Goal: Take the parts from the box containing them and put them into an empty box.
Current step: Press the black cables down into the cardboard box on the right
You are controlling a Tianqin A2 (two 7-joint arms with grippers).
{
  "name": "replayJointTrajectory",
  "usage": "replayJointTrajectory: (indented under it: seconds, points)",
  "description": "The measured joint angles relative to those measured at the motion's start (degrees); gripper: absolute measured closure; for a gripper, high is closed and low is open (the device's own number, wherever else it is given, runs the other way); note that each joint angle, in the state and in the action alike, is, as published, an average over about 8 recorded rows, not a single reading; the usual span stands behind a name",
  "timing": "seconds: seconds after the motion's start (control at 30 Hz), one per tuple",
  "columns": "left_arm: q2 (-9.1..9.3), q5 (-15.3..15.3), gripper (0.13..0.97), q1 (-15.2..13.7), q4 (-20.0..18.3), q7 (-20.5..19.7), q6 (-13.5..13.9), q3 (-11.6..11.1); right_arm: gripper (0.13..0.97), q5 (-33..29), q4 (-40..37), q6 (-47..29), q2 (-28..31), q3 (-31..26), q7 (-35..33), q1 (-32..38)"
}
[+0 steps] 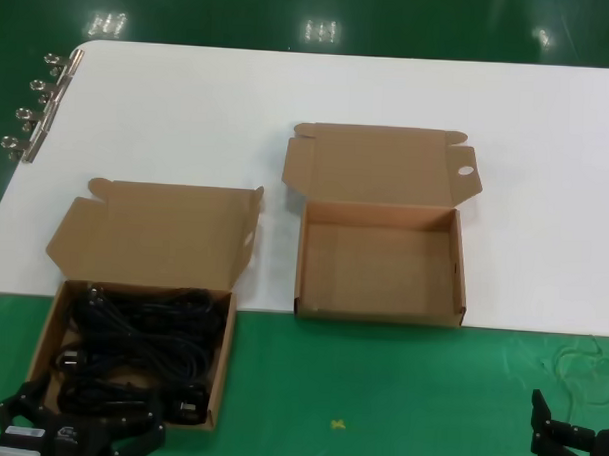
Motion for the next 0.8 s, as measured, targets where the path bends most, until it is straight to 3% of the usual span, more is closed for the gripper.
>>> replayJointTrajectory:
  seconds: [0.8]
  points:
    - [0.00, 0.00, 0.132, 0.00, 0.00, 0.00, 0.00, 0.00, 0.129, 0.00, 0.00, 0.00, 0.00, 0.00, 0.00, 0.00]
